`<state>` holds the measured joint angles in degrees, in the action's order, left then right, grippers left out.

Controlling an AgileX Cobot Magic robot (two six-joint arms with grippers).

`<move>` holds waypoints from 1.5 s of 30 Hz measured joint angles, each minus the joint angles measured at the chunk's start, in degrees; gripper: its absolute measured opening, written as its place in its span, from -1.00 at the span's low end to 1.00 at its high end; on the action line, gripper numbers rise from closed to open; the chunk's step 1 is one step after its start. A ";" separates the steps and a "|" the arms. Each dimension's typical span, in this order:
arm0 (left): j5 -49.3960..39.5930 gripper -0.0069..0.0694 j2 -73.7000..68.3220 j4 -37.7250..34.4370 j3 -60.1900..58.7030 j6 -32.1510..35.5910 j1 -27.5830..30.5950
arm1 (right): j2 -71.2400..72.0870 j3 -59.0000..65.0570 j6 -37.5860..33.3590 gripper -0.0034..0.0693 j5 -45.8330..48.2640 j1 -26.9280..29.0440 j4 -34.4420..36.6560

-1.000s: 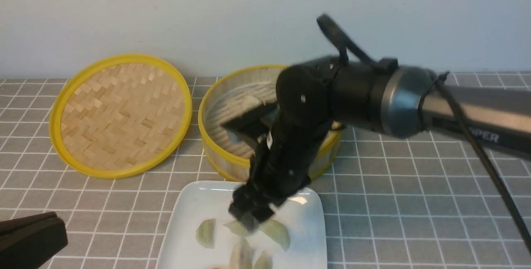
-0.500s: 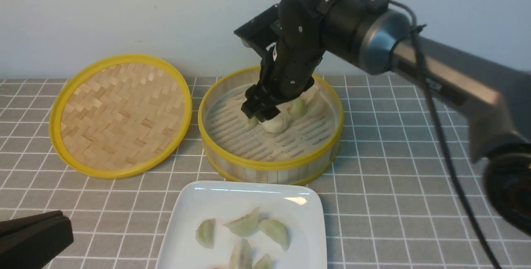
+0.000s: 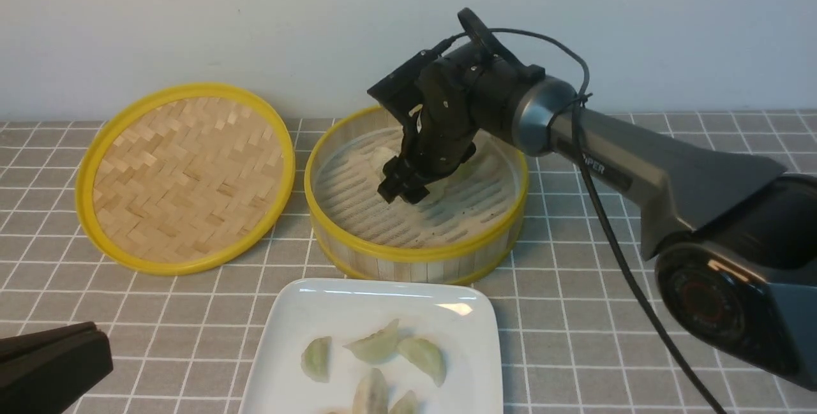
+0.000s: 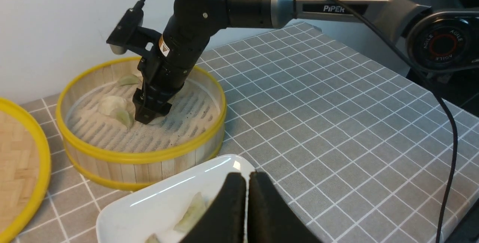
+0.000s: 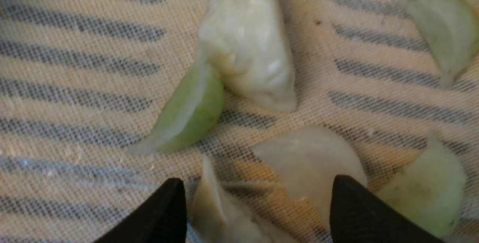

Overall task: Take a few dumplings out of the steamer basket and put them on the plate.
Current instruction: Use the right arm to grab a dumpling from inside the steamer, then use the right arm to put the dumpling into the plate

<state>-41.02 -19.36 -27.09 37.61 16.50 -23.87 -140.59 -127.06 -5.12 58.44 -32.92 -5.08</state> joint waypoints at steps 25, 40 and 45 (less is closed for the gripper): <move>0.82 -0.83 0.00 -1.51 0.00 -0.05 0.00 | 4.45 -5.34 -1.42 -0.50 12.94 -0.10 9.80; 2.61 -0.83 0.00 -1.74 0.00 0.51 0.00 | 35.28 31.92 -2.65 -0.50 12.87 -3.89 19.49; 4.11 -0.83 0.00 -1.69 0.00 0.50 0.00 | 36.19 45.82 -1.41 -0.51 10.90 -7.31 20.02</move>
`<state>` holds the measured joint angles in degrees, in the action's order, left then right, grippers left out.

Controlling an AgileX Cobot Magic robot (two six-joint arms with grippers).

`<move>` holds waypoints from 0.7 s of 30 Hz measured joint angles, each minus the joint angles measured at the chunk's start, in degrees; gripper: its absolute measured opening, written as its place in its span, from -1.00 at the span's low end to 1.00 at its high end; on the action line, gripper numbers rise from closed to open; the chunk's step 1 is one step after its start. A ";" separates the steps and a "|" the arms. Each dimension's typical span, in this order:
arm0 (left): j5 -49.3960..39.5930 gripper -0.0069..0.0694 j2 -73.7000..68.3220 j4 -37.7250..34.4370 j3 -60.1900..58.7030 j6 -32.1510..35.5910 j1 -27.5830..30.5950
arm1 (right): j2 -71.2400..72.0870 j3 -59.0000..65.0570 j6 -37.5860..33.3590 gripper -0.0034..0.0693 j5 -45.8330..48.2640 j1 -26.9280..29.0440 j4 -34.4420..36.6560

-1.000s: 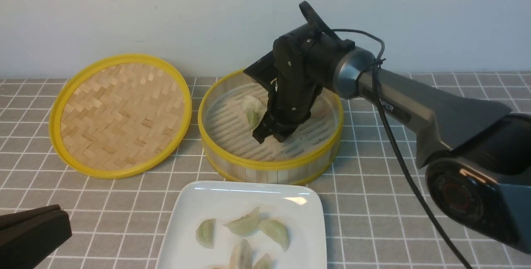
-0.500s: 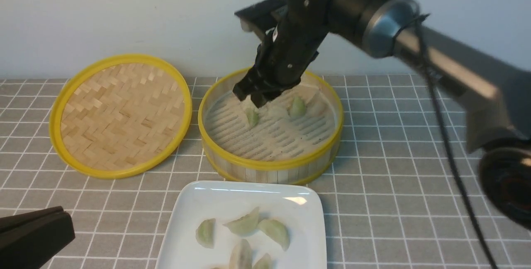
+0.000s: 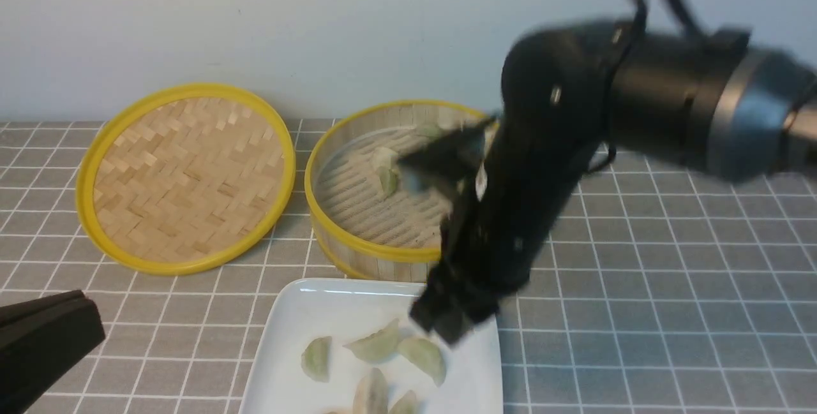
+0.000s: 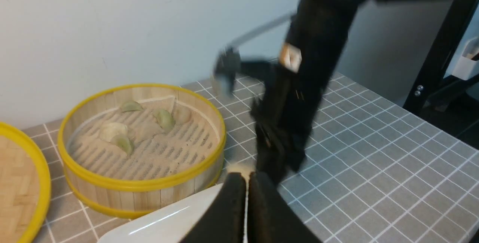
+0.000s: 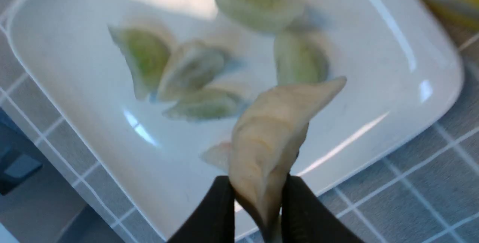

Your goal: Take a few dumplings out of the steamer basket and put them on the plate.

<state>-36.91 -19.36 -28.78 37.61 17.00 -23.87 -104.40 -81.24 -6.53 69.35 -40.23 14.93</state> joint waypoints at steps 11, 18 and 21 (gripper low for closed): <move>0.11 -0.83 0.00 0.00 0.00 0.08 0.00 | -2.70 6.14 4.17 -0.18 -9.22 -1.08 -0.05; 0.11 -0.83 0.00 0.00 0.00 0.12 0.00 | -1.62 5.74 4.24 0.35 -7.87 -1.08 -0.69; 0.11 -0.83 0.00 0.00 0.00 0.12 0.00 | 2.19 3.16 5.02 0.08 -5.00 -1.08 -2.95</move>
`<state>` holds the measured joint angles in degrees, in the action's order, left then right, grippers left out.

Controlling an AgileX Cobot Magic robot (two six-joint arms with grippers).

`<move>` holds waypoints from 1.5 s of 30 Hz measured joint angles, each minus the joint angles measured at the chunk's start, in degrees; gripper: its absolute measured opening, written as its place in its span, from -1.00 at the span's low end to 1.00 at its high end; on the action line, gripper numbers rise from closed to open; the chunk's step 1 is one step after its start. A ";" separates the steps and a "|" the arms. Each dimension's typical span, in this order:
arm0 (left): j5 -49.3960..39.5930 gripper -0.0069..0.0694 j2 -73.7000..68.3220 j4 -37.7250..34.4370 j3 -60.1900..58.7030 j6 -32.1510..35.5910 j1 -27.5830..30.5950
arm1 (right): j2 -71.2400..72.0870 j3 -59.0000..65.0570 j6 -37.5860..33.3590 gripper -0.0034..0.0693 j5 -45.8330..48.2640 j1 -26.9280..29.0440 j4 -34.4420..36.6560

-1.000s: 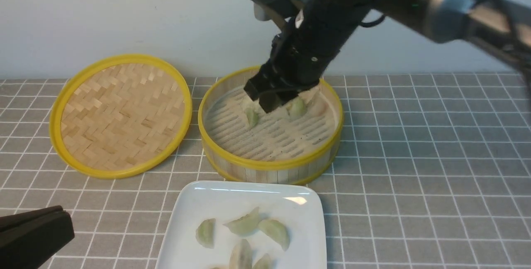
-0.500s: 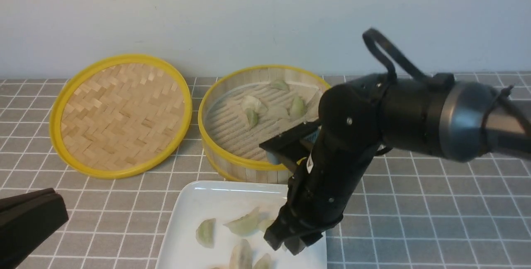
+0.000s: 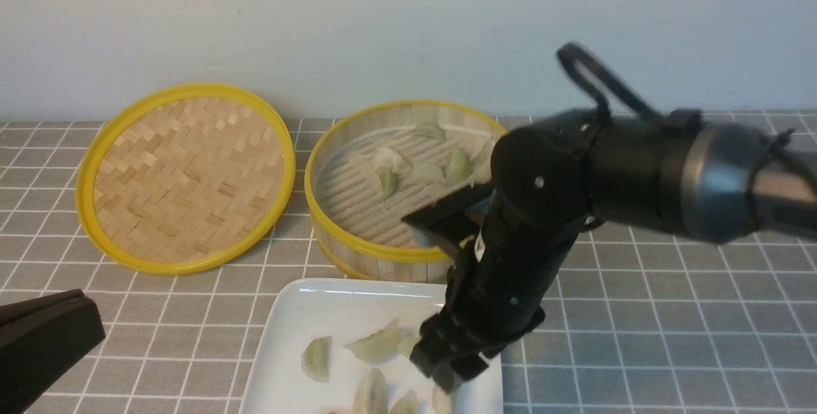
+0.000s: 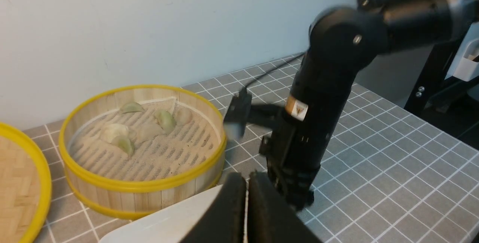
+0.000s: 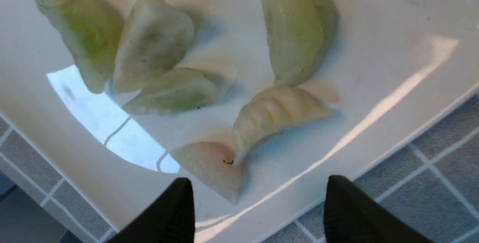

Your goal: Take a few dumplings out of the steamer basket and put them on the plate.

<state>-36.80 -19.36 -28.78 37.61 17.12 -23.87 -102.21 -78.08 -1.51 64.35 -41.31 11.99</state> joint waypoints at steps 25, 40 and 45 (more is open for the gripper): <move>0.98 -0.83 0.00 0.00 0.00 0.00 0.00 | 73.02 10.84 18.96 -0.94 -11.20 0.00 -29.99; 1.17 -0.83 0.00 -0.55 -0.06 -0.05 0.00 | 102.12 41.90 39.39 -0.94 -29.16 0.00 -41.26; -0.19 -0.83 0.00 -0.68 -0.06 -0.05 0.00 | 101.24 41.92 40.00 -0.94 -30.75 0.00 -40.84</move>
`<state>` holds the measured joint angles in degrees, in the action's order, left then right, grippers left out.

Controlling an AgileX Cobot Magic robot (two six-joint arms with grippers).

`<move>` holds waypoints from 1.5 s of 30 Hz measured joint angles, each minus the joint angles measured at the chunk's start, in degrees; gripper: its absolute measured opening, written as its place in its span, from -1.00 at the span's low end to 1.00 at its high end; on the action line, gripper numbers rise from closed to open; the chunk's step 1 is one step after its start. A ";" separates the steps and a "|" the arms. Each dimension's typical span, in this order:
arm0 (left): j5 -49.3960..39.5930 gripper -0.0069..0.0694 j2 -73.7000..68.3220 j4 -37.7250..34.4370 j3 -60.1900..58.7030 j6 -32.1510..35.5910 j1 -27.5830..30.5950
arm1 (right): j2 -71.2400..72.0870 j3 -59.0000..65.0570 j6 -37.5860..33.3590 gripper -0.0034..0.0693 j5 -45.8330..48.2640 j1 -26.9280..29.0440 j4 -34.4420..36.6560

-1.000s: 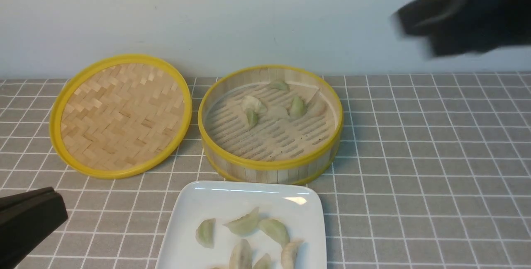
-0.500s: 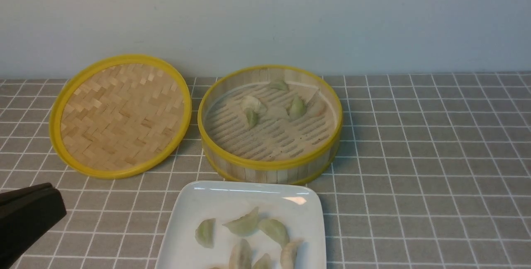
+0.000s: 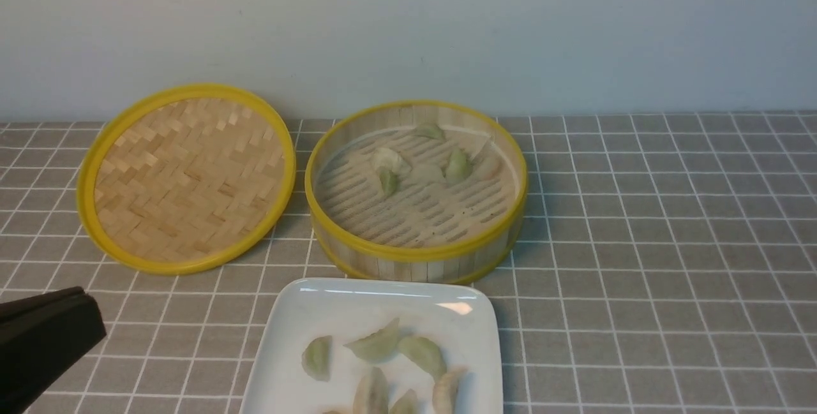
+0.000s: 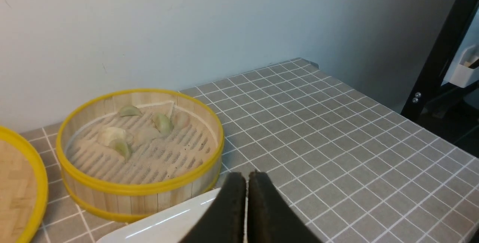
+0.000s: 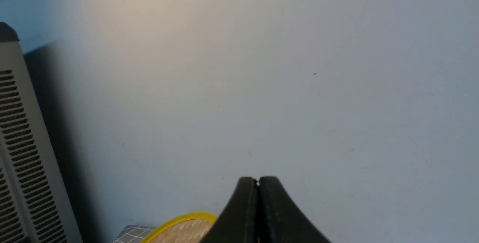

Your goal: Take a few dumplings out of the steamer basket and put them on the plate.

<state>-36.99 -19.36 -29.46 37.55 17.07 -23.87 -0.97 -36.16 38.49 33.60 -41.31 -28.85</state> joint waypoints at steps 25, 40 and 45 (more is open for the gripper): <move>1.48 -0.83 5.15 -1.95 0.00 -0.12 0.00 | 0.00 0.00 -0.01 -0.94 -0.49 0.00 0.00; 2.08 -0.83 5.15 3.21 -0.47 0.51 0.00 | 0.00 0.00 -0.01 -0.94 -0.49 0.00 0.00; 7.97 -0.83 6.43 14.09 -5.76 -3.99 1.47 | 0.00 0.00 -0.01 -0.94 -0.49 0.00 0.00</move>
<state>-29.02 -12.93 -15.38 31.79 13.08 -22.40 -0.97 -36.16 38.47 33.11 -41.31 -28.85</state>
